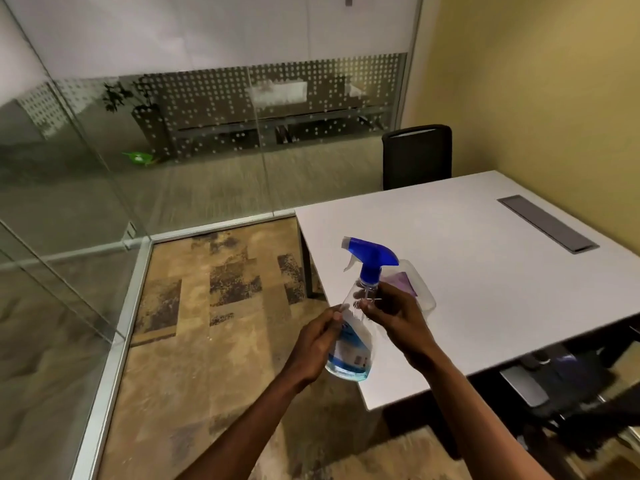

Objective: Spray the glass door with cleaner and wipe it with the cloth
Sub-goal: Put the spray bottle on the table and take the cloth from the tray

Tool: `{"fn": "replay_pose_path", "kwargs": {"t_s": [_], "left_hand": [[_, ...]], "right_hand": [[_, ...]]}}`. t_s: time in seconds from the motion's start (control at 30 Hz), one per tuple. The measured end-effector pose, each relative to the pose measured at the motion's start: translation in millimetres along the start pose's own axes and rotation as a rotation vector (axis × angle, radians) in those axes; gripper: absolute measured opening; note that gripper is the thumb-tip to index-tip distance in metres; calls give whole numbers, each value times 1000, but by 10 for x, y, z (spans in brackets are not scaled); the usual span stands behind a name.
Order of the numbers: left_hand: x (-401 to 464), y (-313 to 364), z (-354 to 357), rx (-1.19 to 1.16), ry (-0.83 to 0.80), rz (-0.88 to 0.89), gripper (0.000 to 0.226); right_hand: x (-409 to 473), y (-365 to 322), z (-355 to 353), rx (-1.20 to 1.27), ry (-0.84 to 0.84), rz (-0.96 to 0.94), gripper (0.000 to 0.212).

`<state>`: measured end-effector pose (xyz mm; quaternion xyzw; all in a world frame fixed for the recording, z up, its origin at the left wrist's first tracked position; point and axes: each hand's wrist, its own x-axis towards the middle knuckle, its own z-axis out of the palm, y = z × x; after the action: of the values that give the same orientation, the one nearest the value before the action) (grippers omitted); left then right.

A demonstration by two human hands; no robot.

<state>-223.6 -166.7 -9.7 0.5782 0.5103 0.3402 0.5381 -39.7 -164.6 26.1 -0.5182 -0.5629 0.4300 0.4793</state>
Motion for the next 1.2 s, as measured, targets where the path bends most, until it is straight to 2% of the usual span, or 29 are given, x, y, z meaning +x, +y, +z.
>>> {"fn": "replay_pose_path", "kwargs": {"t_s": [0.1, 0.23, 0.5, 0.63, 0.73, 0.83, 0.93, 1.07, 1.2], "left_hand": [[260, 37, 173, 24, -2, 18, 49], [604, 38, 526, 42, 47, 1, 39], [1057, -39, 1439, 121, 132, -89, 38], [1273, -36, 1788, 147, 123, -150, 45], [1487, 4, 1951, 177, 91, -142, 38], [1726, 51, 2073, 219, 67, -148, 36], [1993, 111, 2188, 258, 84, -119, 43], [2296, 222, 2399, 294, 126, -93, 42], [2555, 309, 2560, 335, 47, -93, 47]], "right_hand": [[186, 112, -267, 25, -9, 6, 26], [411, 239, -712, 6, -69, 19, 30], [741, 568, -1569, -100, -261, 81, 34], [883, 725, -1885, -170, -305, 123, 39], [1013, 822, -2101, -161, -317, 165, 36], [1122, 909, -2270, -207, -271, 177, 35], [1205, 1002, -2429, -279, -178, 173, 35], [1307, 1099, -2568, -334, -3, 168, 45], [1428, 1203, -2669, -337, 90, 169, 40]]}}
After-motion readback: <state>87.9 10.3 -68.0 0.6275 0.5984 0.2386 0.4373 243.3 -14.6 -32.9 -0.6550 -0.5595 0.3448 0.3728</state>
